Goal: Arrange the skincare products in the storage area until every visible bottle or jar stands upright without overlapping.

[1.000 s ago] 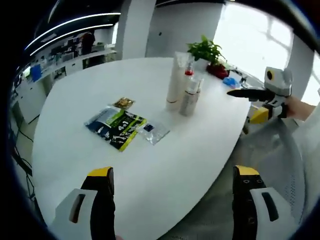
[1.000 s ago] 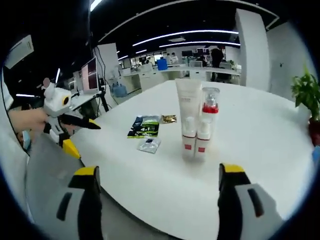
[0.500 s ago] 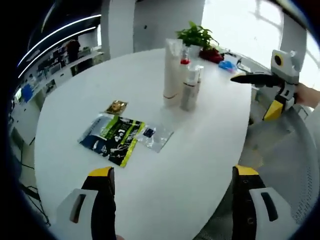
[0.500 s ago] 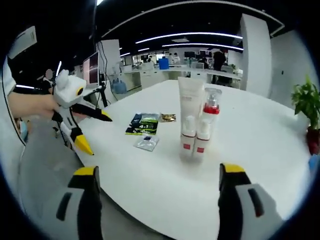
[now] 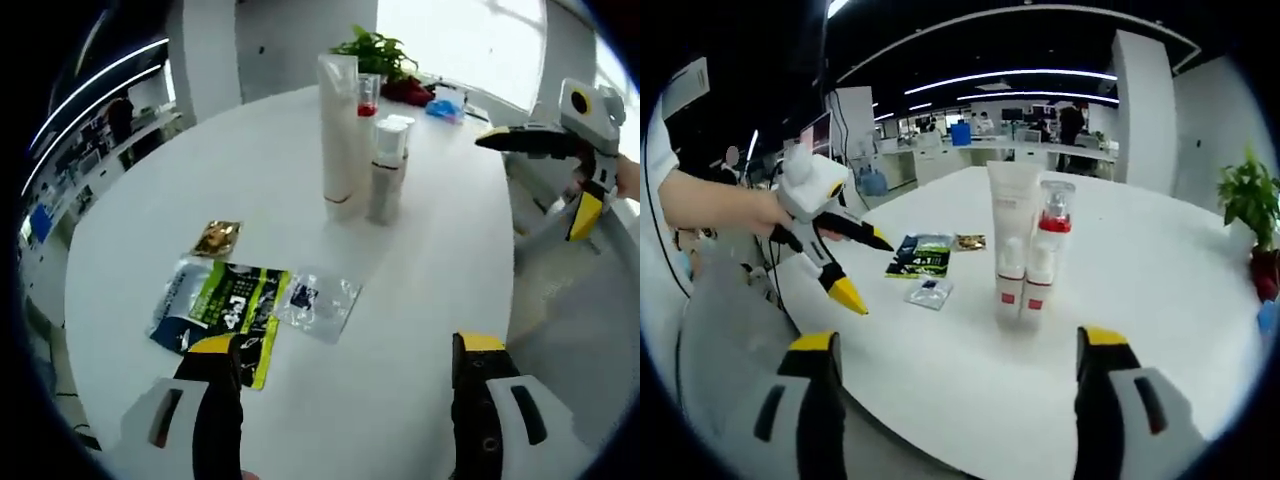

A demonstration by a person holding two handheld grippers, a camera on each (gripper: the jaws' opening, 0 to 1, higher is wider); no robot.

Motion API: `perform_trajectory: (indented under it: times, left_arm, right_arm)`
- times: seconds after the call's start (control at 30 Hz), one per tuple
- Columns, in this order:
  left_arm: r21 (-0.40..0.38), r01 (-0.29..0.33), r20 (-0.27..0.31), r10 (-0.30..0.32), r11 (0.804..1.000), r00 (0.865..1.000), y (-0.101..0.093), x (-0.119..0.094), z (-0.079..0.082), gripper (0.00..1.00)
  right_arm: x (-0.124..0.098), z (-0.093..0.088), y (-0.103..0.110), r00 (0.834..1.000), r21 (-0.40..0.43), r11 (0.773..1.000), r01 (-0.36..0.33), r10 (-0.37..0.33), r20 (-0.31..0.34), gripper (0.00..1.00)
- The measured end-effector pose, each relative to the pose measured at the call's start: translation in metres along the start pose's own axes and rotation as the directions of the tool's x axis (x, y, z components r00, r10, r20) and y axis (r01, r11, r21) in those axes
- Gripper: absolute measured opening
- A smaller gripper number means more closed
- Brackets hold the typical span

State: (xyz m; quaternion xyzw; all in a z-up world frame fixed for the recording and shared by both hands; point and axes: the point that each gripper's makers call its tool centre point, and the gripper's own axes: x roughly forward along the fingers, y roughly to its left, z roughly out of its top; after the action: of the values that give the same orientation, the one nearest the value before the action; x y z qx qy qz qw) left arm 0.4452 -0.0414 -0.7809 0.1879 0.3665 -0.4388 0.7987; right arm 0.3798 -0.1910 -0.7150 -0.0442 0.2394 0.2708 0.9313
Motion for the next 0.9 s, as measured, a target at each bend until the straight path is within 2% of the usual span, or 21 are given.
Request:
perform_trajectory:
  times: [0.13,0.23,0.47,0.63,0.73,0.9]
  left_arm:
    - [0.022,0.011,-0.007,-0.011,1.000,1.000,0.002,0.011,0.004,0.72]
    - [0.039,0.031,-0.036,-0.029,0.999,0.999,0.004,0.022,0.004,0.74]
    - [0.095,0.072,-0.079,-0.064,0.993,0.995,0.009,0.042,0.009,0.72]
    - [0.105,0.123,-0.124,-0.110,0.987,0.986,0.010,0.051,0.007,0.69]
    - [0.138,0.137,-0.157,-0.115,0.981,0.981,0.011,0.055,0.004,0.65]
    - [0.159,0.155,-0.174,-0.127,0.975,0.977,0.012,0.059,0.007,0.62]
  right_arm:
    - [-0.001,0.002,-0.001,1.000,0.014,1.000,0.001,-0.001,0.013,0.97]
    - [-0.001,0.004,-0.002,1.000,0.029,1.000,0.004,-0.005,0.023,0.97]
    - [-0.001,0.003,-0.005,1.000,0.041,0.999,0.015,-0.016,0.023,0.96]
    - [-0.002,0.004,-0.007,0.999,0.054,0.998,0.023,-0.025,0.027,0.96]
    - [-0.002,0.004,-0.007,0.999,0.059,0.998,0.026,-0.028,0.028,0.96]
    - [-0.002,0.003,-0.009,0.999,0.064,0.997,0.031,-0.033,0.026,0.95]
